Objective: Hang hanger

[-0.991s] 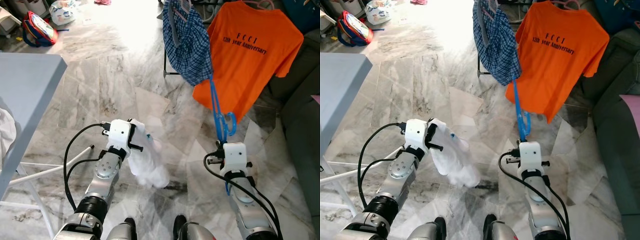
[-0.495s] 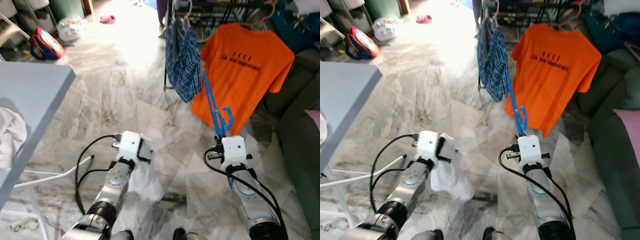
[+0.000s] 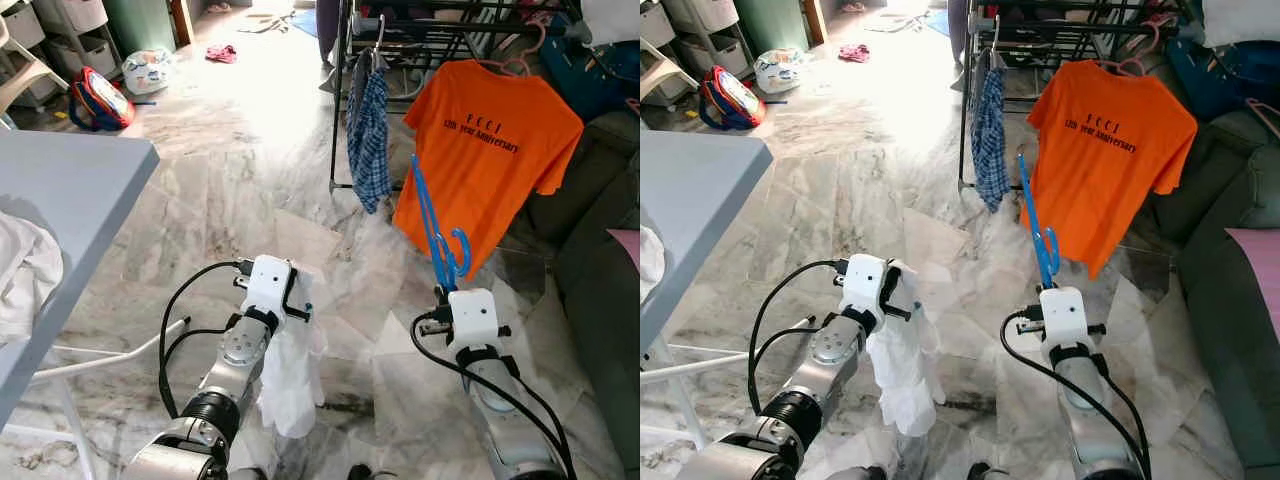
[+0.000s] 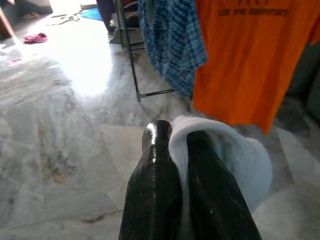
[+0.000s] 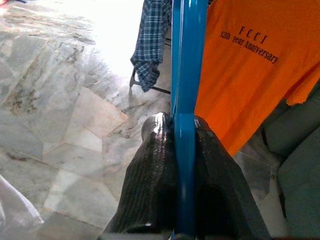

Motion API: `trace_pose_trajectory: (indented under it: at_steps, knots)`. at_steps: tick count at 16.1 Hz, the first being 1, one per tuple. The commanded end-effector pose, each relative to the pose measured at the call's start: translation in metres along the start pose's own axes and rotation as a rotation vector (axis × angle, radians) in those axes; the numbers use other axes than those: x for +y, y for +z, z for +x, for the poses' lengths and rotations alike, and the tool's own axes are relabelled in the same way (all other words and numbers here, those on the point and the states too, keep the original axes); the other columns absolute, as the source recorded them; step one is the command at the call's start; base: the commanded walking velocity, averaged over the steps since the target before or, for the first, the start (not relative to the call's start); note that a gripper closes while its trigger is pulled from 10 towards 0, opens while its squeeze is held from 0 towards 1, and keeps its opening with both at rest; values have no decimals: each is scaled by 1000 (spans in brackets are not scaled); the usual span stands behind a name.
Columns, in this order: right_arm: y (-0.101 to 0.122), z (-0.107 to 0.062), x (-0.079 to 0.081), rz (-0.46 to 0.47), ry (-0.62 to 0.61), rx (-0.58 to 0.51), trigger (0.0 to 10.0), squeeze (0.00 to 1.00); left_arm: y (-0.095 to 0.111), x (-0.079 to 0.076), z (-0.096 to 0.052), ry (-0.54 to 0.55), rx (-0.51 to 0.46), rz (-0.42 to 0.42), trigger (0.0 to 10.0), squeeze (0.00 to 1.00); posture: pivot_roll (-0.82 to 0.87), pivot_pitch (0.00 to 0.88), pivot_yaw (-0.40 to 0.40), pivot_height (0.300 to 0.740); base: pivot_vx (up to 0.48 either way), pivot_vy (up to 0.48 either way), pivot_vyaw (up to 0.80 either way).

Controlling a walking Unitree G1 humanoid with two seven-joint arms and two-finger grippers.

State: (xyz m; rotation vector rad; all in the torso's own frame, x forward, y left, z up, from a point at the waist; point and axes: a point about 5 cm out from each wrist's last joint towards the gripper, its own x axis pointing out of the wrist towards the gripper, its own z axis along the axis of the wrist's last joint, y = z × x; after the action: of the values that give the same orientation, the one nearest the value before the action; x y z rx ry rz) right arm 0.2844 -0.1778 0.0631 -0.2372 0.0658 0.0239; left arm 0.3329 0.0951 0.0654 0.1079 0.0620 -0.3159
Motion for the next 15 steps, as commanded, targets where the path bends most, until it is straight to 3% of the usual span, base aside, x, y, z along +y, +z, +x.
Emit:
trace_pose_trajectory:
  at_steps: [1,4,7,9,15]
  knots:
    - [1,-3,3,4,7,-1,10000,0,7,2,3,-16,-31,-2,10000,0,-67,131,4,740,0,0,-419]
    - [-8,-9,15,11,51,36,10000,0,1,6,-1,-18,-17,-1,10000,0,-44,138,-3,740,0,0,-515]
    - [-2,-5,19,-14,103,35,10000,0,1,6,-2,-16,-23,-29,10000,0,-51,147,-3,740,0,0,-738]
    - [0,-4,14,9,80,38,10000,0,0,3,-2,-35,-11,-12,10000,0,-37,147,-5,740,0,0,-800]
    - [-2,-4,20,6,109,53,10000,0,-1,6,-3,-26,-13,-18,10000,0,-24,151,-11,740,0,0,-800]
